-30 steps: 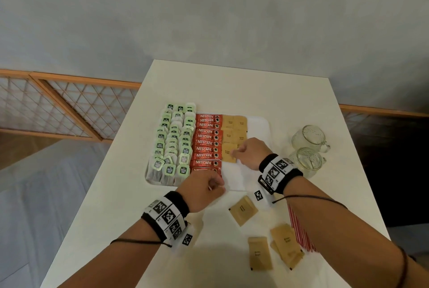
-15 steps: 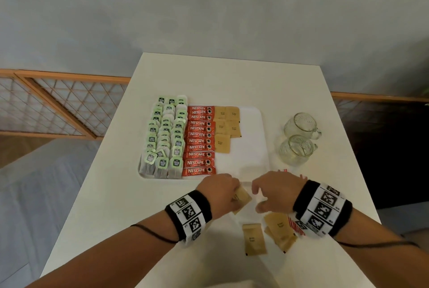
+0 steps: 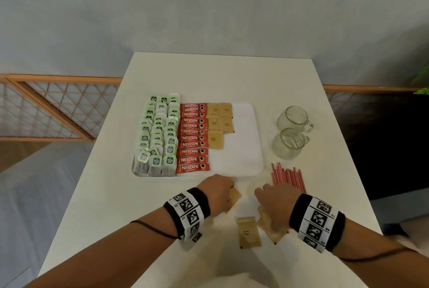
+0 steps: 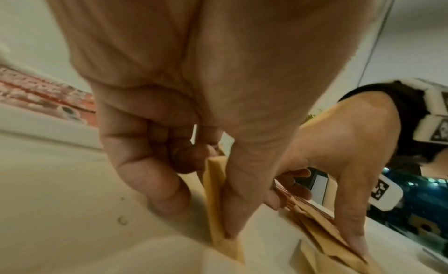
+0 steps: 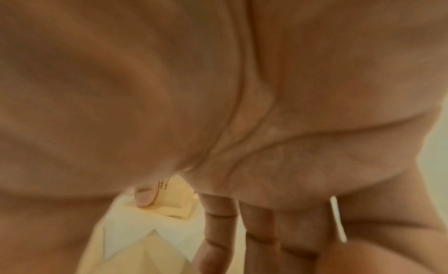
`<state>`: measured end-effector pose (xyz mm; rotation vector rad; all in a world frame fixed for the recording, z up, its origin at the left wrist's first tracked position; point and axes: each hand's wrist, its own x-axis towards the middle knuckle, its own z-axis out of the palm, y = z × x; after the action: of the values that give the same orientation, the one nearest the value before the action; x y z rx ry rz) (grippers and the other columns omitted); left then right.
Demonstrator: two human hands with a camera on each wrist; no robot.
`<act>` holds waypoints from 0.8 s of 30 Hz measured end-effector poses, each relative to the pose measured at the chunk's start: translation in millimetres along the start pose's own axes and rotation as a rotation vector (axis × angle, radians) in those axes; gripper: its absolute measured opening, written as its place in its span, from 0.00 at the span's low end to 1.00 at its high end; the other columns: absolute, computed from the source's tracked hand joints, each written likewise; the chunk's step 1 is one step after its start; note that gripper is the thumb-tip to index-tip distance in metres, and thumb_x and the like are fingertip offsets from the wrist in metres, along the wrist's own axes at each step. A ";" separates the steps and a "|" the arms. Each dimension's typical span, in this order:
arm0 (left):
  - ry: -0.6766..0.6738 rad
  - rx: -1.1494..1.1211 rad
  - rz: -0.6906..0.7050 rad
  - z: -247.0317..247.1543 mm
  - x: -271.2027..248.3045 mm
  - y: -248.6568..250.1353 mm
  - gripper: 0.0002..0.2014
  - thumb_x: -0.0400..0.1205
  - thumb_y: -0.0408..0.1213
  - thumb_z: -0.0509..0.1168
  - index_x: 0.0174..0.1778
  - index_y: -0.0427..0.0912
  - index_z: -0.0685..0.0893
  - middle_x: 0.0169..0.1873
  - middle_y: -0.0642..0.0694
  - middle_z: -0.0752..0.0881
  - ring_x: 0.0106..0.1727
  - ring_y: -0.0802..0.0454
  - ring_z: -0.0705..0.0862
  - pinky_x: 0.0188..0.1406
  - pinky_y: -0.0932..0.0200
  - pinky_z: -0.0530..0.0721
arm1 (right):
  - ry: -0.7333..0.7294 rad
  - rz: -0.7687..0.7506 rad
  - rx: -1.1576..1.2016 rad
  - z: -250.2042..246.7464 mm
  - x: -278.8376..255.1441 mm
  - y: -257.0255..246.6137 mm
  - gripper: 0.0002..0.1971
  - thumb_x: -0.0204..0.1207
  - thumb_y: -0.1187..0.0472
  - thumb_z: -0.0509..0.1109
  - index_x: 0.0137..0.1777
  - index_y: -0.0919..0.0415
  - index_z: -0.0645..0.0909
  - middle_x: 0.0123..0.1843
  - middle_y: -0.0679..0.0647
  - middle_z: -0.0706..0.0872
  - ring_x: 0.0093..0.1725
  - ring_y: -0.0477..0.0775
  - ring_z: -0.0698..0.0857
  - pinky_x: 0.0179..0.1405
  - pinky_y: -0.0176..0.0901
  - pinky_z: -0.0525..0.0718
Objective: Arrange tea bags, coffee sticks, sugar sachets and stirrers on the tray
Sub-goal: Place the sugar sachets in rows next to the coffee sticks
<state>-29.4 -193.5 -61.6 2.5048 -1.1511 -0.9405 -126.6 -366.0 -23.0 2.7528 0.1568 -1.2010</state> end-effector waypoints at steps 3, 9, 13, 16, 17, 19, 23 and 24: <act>-0.016 -0.032 0.000 -0.4 -3.4 -2.2 0.10 0.77 0.44 0.69 0.38 0.41 0.79 0.40 0.45 0.84 0.38 0.48 0.80 0.35 0.57 0.76 | 0.009 -0.028 0.011 -0.5 2.9 -1.6 0.24 0.74 0.51 0.77 0.64 0.59 0.75 0.56 0.55 0.84 0.49 0.57 0.86 0.41 0.46 0.80; -0.014 -0.110 0.005 -4.7 -7.1 -6.8 0.14 0.78 0.42 0.66 0.32 0.45 0.69 0.33 0.50 0.75 0.35 0.50 0.73 0.34 0.58 0.70 | 0.000 -0.083 0.035 -2.4 9.8 -5.3 0.16 0.75 0.50 0.74 0.56 0.60 0.84 0.51 0.55 0.88 0.47 0.59 0.88 0.47 0.52 0.90; -0.076 -0.384 -0.066 -8.4 -7.8 -11.4 0.07 0.81 0.33 0.61 0.38 0.45 0.71 0.36 0.50 0.81 0.39 0.51 0.80 0.41 0.51 0.80 | 0.045 -0.144 0.101 -6.1 16.1 -4.3 0.09 0.78 0.52 0.72 0.48 0.57 0.79 0.49 0.52 0.85 0.47 0.56 0.83 0.45 0.48 0.83; -0.101 -0.672 -0.097 -8.8 -10.6 -15.6 0.08 0.81 0.29 0.55 0.44 0.48 0.74 0.36 0.43 0.81 0.36 0.46 0.80 0.39 0.45 0.81 | 0.093 -0.163 0.176 -14.0 18.0 -3.3 0.07 0.79 0.55 0.71 0.54 0.55 0.81 0.48 0.51 0.81 0.45 0.53 0.77 0.43 0.44 0.73; -0.105 -0.718 -0.088 -8.6 -11.4 -14.7 0.09 0.81 0.28 0.55 0.46 0.48 0.75 0.37 0.42 0.78 0.35 0.47 0.77 0.37 0.48 0.79 | 0.106 -0.164 0.206 -16.8 19.0 -2.7 0.07 0.79 0.55 0.71 0.54 0.55 0.81 0.48 0.52 0.82 0.45 0.53 0.77 0.43 0.44 0.72; -0.096 -0.691 -0.051 -10.8 -12.6 -11.4 0.05 0.81 0.33 0.61 0.50 0.45 0.79 0.37 0.46 0.79 0.34 0.50 0.78 0.37 0.53 0.78 | 0.155 -0.176 0.310 -23.4 19.8 -1.8 0.08 0.78 0.54 0.73 0.50 0.56 0.80 0.46 0.53 0.84 0.43 0.53 0.79 0.42 0.45 0.74; 0.001 -0.529 0.150 -12.9 -14.3 -9.9 0.12 0.77 0.52 0.75 0.46 0.50 0.82 0.34 0.58 0.80 0.32 0.62 0.77 0.36 0.64 0.75 | 0.207 -0.264 0.578 -32.7 19.8 -1.8 0.06 0.75 0.54 0.76 0.42 0.50 0.81 0.39 0.52 0.88 0.36 0.52 0.85 0.37 0.45 0.82; 0.036 -0.531 0.169 -11.8 -13.0 -10.9 0.14 0.76 0.53 0.76 0.45 0.48 0.83 0.35 0.57 0.81 0.33 0.62 0.77 0.37 0.63 0.75 | 0.212 -0.279 0.618 -33.4 19.6 -1.9 0.09 0.76 0.55 0.76 0.38 0.47 0.79 0.36 0.49 0.86 0.34 0.48 0.82 0.34 0.40 0.78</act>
<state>-21.7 -177.3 -51.5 1.9637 -0.9314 -0.9928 -89.5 -357.9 -15.1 3.4993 0.2306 -1.1659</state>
